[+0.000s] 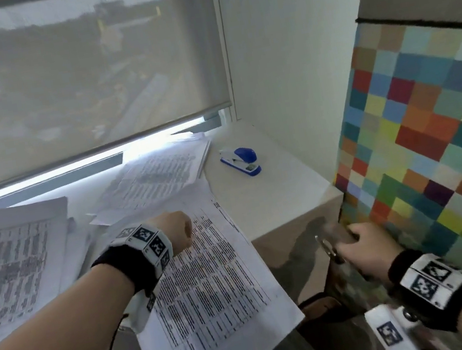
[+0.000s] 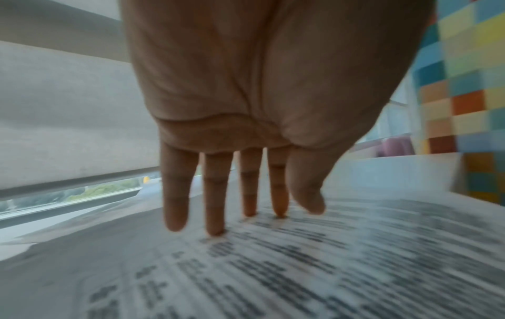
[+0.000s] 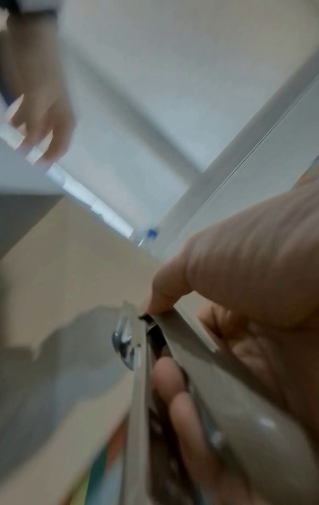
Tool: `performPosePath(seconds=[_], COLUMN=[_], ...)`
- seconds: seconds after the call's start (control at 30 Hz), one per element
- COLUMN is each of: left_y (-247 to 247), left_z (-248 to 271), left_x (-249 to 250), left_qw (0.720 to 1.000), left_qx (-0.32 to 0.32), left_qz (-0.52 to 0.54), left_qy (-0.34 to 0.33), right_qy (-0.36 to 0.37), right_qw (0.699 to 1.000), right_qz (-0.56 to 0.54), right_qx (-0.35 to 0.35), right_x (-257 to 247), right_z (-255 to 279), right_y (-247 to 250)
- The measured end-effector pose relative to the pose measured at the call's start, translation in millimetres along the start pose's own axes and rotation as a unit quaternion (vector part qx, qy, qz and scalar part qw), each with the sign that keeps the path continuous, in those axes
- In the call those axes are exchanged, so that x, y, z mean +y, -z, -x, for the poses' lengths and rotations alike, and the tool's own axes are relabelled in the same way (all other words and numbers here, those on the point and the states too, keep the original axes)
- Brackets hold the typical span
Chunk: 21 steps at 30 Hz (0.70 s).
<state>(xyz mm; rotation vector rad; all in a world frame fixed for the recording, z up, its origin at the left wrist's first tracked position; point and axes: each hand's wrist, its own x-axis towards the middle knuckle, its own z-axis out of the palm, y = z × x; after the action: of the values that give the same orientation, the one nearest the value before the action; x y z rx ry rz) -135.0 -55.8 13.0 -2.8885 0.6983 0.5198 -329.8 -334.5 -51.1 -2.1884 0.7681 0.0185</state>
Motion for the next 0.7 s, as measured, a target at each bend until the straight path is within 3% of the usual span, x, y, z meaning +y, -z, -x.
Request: performPosePath(seconds=[0.07,0.17,0.33,0.43,0.53,0.63,0.7], left_y=[1.5,-2.6,-5.9,-1.9,-0.6,-2.3,-4.7], left_z=[-4.1,-13.8,-32.1,-42.3,-51.6,-58.5,-61.7], left_x=[-14.9,-30.0,-44.6,-56.5,-66.6,-72.0,-73.4], left_qw=[0.999,0.995,0.994,0.995,0.997,0.996,0.997], left_qx=[0.01,0.034,0.038,0.014,-0.025,-0.037,-0.026], left_qz=[0.03,0.091,0.107,0.094,0.061,0.047,0.027], left_qy=[-0.012,-0.016,-0.006,0.016,0.048,0.065,0.061], right_qy=[0.059,0.083,0.051,0.062,0.089,0.103,0.099], right_qw=[0.997,0.995,0.985,0.981,0.963,0.97,0.964], right_qz=[-0.015,0.011,0.156,0.174,0.253,0.197,0.223], right_qx=[0.042,0.06,-0.048,-0.066,0.003,0.102,0.107], right_x=[-38.8,-77.1,-123.9,-150.7,-176.9,-206.9,-217.3], right_z=[-7.6,-30.9,-76.6,-101.9,-125.4,-155.1,-180.5], right_y=[13.9,19.2,-3.2,-28.4,-51.2,-54.6,-51.1])
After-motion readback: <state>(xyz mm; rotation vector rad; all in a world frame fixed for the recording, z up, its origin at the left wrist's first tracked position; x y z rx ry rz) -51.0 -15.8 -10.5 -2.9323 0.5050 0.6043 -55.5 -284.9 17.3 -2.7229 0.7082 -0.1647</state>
